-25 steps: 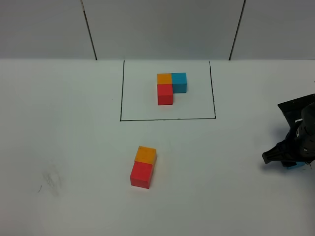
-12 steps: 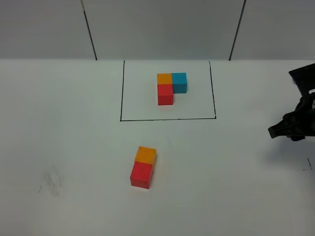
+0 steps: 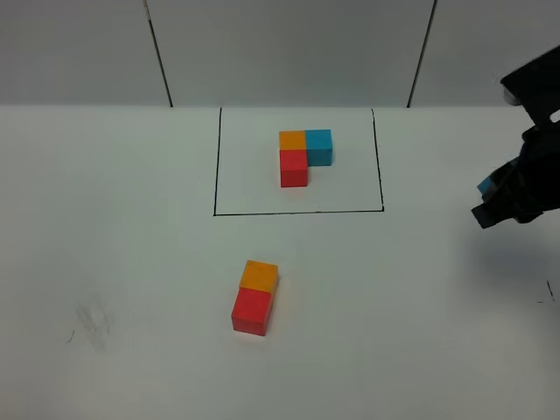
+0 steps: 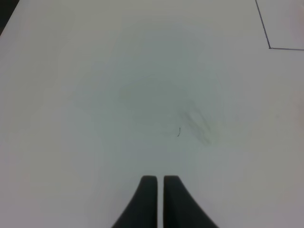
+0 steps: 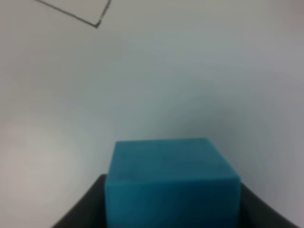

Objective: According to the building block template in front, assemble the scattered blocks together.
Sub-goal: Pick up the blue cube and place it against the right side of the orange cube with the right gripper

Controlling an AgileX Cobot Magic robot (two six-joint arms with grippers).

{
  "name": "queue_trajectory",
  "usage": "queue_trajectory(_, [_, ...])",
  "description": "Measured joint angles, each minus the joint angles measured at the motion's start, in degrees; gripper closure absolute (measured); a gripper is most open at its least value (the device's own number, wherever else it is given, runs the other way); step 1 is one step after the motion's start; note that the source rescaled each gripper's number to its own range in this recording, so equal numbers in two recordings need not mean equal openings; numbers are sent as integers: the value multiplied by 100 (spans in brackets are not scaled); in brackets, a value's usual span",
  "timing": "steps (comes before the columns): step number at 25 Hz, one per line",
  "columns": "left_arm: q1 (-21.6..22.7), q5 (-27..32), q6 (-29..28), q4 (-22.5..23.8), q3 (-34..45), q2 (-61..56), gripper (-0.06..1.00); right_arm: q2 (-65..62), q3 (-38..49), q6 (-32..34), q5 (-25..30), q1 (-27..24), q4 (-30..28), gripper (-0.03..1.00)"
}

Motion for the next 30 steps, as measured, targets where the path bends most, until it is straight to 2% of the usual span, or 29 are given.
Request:
queue_trajectory(3, [0,0,0,0,0,0,94,-4,-92,-650,228,243,14,39])
queue_trajectory(6, [0,0,0,0,0,0,94,-4,-126,-1628,515,510,124,39])
queue_trajectory(10, [0,0,0,0,0,0,94,-4,-126,-3115,818,849,503,39])
queue_trajectory(12, [0,0,0,0,0,0,94,-6,-126,-3468,829,933,730,39])
queue_trajectory(22, [0,0,2,0,0,0,94,284,-206,-3569,637,939,1003,39])
queue_trajectory(30, [0,0,2,0,0,0,94,743,-1303,-3569,995,1238,1063,39])
